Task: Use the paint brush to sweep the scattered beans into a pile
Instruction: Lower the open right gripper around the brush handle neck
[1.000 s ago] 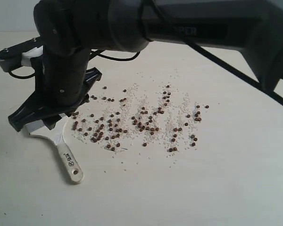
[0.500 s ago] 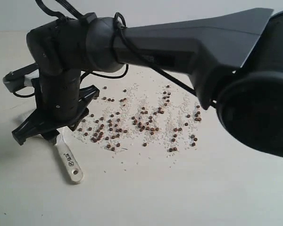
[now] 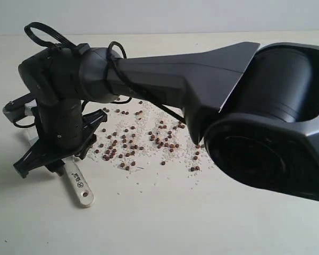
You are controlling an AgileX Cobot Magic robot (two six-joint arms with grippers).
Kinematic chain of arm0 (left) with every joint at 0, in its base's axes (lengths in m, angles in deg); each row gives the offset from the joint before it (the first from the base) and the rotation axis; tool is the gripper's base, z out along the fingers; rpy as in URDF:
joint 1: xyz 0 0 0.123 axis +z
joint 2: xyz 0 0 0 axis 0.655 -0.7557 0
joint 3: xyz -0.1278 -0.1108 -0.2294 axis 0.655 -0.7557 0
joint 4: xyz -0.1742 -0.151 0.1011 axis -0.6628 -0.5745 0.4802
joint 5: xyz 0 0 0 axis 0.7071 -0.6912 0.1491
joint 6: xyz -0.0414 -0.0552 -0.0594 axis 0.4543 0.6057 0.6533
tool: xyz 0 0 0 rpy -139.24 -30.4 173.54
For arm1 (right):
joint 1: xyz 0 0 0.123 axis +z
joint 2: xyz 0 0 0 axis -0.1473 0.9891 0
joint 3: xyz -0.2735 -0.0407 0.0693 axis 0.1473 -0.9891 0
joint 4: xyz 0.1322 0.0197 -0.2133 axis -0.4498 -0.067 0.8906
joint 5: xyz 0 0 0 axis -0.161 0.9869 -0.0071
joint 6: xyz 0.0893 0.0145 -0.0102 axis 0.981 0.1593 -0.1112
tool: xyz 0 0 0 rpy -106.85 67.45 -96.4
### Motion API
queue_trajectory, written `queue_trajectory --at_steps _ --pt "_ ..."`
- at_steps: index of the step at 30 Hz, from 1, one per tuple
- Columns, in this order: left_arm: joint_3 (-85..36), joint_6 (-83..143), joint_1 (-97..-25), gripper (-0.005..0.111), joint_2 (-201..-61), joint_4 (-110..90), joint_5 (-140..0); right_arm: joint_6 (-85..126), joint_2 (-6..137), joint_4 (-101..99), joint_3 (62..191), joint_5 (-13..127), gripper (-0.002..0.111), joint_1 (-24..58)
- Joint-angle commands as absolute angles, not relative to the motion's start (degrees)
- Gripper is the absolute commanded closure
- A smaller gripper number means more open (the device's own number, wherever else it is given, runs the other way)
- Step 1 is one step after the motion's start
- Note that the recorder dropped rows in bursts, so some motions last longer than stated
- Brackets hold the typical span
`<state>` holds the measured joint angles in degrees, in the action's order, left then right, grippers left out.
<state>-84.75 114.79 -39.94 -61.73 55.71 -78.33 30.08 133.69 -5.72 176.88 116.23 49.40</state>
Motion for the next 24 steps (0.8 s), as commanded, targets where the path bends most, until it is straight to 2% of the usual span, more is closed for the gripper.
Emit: queue_trajectory --at_steps 1,24 --pt "-84.9 114.9 -40.3 0.107 -61.4 55.4 -78.7 30.4 133.6 -4.9 177.5 115.8 0.054 49.5" --pt "-84.9 114.9 -40.3 0.107 -61.4 55.4 -78.7 30.4 133.6 -5.3 177.5 115.0 0.052 49.5"
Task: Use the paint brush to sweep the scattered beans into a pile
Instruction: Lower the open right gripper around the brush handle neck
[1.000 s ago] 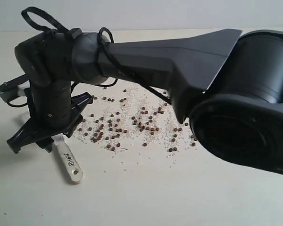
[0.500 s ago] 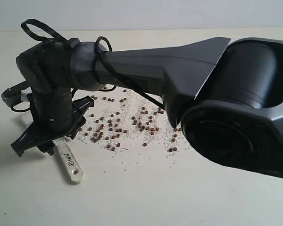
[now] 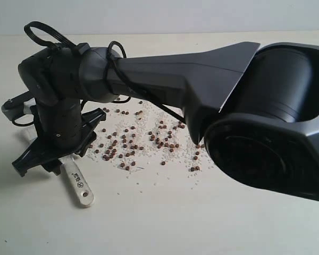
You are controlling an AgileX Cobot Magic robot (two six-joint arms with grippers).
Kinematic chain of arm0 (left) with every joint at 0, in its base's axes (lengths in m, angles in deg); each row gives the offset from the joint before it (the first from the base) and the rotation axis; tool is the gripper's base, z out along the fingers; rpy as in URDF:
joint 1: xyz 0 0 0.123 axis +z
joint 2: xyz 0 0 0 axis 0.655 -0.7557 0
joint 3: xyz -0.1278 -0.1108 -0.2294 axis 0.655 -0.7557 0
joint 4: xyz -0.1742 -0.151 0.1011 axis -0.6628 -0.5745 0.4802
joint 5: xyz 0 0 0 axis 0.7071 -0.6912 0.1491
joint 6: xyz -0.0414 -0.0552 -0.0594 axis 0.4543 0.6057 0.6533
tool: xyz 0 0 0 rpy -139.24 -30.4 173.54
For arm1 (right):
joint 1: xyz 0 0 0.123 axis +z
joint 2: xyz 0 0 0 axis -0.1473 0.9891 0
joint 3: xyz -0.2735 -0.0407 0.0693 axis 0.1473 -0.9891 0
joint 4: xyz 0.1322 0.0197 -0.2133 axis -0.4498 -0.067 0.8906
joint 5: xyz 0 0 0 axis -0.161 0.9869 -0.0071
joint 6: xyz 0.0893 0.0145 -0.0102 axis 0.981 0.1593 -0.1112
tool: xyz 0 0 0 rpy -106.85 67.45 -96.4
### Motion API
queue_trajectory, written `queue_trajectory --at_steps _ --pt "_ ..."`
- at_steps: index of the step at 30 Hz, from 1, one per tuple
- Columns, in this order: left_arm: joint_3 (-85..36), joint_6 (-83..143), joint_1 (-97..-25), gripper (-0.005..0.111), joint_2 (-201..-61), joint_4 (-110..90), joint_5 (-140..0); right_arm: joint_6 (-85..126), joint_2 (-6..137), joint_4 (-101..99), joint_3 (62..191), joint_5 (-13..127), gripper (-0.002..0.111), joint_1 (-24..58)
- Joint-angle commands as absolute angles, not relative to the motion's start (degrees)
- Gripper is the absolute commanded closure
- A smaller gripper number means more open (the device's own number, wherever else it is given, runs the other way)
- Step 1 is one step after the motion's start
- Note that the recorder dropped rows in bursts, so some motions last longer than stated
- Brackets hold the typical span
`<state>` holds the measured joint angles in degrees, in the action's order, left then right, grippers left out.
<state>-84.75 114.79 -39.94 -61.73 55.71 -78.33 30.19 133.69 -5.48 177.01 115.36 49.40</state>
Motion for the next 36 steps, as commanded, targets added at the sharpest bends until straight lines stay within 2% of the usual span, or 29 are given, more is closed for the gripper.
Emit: queue_trajectory --at_steps 1,27,36 --pt "-84.9 114.9 -40.3 0.107 -61.4 55.4 -78.7 30.4 133.6 -5.3 177.5 115.0 0.052 49.5" --pt "-84.9 114.9 -40.3 0.107 -61.4 55.4 -78.7 28.9 135.4 -5.1 177.5 113.8 0.053 49.5" --pt "-84.9 114.9 -40.3 0.107 -61.4 55.4 -78.7 28.9 135.6 -4.8 179.4 120.3 0.054 49.5"
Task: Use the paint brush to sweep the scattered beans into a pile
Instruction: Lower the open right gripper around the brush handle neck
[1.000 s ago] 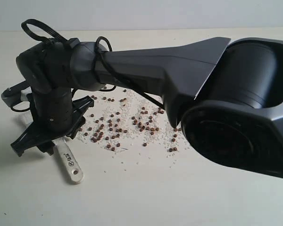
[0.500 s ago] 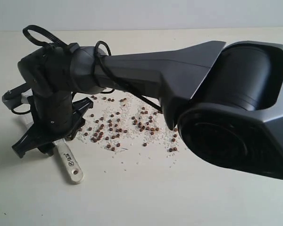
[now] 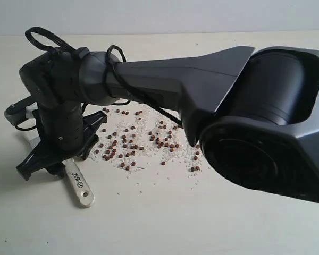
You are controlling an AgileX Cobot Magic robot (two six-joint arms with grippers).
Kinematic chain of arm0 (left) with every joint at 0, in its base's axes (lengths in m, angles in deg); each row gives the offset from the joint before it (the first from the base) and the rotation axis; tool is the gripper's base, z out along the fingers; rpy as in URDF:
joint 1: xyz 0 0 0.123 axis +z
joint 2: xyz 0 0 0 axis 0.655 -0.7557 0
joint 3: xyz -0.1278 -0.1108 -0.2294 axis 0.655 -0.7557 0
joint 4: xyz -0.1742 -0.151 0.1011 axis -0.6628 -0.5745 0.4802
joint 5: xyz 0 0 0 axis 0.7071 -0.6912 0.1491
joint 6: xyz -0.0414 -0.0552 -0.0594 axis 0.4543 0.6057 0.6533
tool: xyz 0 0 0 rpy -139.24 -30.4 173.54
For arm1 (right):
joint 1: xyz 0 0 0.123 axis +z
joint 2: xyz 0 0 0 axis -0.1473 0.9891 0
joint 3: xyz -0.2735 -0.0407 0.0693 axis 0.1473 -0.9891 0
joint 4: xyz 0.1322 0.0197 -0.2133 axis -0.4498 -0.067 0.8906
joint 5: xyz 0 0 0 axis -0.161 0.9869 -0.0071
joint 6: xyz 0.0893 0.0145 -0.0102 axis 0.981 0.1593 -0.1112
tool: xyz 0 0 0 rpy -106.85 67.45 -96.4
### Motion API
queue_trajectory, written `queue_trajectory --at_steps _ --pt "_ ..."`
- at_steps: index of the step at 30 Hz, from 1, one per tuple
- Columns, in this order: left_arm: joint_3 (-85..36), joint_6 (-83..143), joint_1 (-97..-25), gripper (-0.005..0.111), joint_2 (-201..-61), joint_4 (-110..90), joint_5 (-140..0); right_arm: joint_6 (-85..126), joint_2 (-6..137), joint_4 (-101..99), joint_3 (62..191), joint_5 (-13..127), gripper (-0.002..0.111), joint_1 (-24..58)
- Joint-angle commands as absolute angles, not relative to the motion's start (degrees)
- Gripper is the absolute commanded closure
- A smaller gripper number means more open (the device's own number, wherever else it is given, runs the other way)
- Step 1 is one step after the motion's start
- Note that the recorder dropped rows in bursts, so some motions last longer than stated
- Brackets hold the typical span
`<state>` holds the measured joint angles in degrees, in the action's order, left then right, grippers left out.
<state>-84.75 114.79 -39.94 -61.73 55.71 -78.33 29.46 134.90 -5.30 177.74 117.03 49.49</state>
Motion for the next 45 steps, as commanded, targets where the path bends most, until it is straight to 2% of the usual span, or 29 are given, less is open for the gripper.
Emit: queue_trajectory --at_steps 1,37,41,45 --pt "-84.9 114.9 -40.3 0.107 -61.4 55.4 -78.7 28.9 135.6 -4.8 179.9 120.5 0.054 49.5" --pt "-84.9 114.9 -40.3 0.107 -61.4 55.4 -78.7 27.9 138.0 -3.6 181.5 120.9 0.055 49.5" --pt "-84.9 114.9 -40.3 0.107 -61.4 55.4 -78.7 27.1 138.0 -3.7 181.5 122.4 0.064 49.5" --pt "-84.9 114.9 -40.3 0.107 -61.4 55.4 -78.7 24.4 138.0 -3.9 181.5 124.8 0.082 49.5"
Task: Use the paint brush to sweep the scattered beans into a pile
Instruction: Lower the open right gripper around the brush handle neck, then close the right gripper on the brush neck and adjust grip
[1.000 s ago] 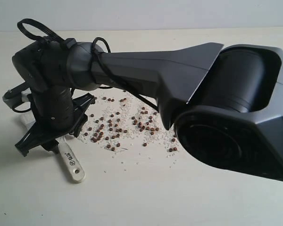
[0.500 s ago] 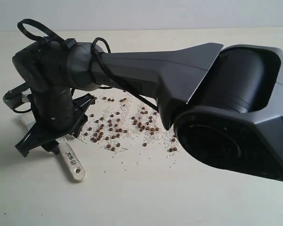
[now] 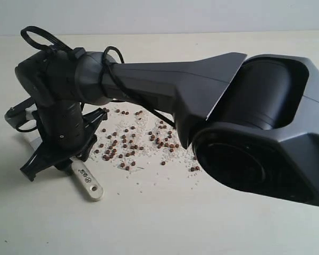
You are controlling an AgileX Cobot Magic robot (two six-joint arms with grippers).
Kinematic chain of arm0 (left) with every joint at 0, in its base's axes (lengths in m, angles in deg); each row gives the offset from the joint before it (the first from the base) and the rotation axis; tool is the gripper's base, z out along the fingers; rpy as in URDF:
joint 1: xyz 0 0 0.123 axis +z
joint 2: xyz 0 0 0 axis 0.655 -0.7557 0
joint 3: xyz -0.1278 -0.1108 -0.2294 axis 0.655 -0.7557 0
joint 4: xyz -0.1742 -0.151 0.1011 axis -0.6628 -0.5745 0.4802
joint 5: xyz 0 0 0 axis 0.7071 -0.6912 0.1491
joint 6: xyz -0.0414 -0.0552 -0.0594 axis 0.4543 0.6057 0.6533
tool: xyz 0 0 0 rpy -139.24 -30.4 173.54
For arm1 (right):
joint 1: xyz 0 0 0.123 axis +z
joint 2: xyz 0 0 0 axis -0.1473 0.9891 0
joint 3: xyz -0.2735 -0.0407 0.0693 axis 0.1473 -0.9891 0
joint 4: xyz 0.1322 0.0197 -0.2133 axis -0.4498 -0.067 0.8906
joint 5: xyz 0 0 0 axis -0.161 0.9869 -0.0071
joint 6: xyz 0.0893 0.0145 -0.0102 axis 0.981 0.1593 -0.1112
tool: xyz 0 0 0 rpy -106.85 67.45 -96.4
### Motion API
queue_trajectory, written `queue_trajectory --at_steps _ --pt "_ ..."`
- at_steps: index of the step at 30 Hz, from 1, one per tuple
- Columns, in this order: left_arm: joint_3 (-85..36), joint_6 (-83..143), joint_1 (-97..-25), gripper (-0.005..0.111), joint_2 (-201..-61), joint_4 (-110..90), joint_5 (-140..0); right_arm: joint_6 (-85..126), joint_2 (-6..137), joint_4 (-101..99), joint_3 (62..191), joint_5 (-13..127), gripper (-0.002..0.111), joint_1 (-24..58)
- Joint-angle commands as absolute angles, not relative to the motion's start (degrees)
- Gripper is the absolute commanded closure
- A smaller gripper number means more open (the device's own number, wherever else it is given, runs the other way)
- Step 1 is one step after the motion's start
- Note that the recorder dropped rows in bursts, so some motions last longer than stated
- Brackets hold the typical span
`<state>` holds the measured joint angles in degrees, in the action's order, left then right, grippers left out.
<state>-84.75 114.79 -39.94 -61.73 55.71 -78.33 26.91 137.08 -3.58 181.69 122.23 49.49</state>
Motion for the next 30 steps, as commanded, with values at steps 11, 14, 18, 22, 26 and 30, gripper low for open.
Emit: queue_trajectory --at_steps 11,14,18,22,26,30 --pt "-84.9 114.9 -40.3 0.107 -61.4 55.4 -78.7 21.3 134.7 -0.9 181.5 126.5 0.108 49.5" --pt "-84.9 114.9 -40.3 0.107 -61.4 55.4 -78.7 21.7 132.3 0.7 181.5 126.5 0.108 49.5" --pt "-84.9 114.9 -40.3 0.107 -61.4 55.4 -78.7 22.6 128.7 1.3 181.5 126.5 0.108 49.5" --pt "-84.9 114.9 -40.3 0.107 -61.4 55.4 -78.7 23.4 125.6 1.5 181.4 126.5 0.108 49.5" --pt "-84.9 114.9 -40.3 0.107 -61.4 55.4 -78.7 23.3 124.3 2.3 181.4 126.5 0.108 49.5" --pt "-84.9 114.9 -40.3 0.107 -61.4 55.4 -78.7 23.3 124.2 2.1 181.4 126.5 0.108 49.5"
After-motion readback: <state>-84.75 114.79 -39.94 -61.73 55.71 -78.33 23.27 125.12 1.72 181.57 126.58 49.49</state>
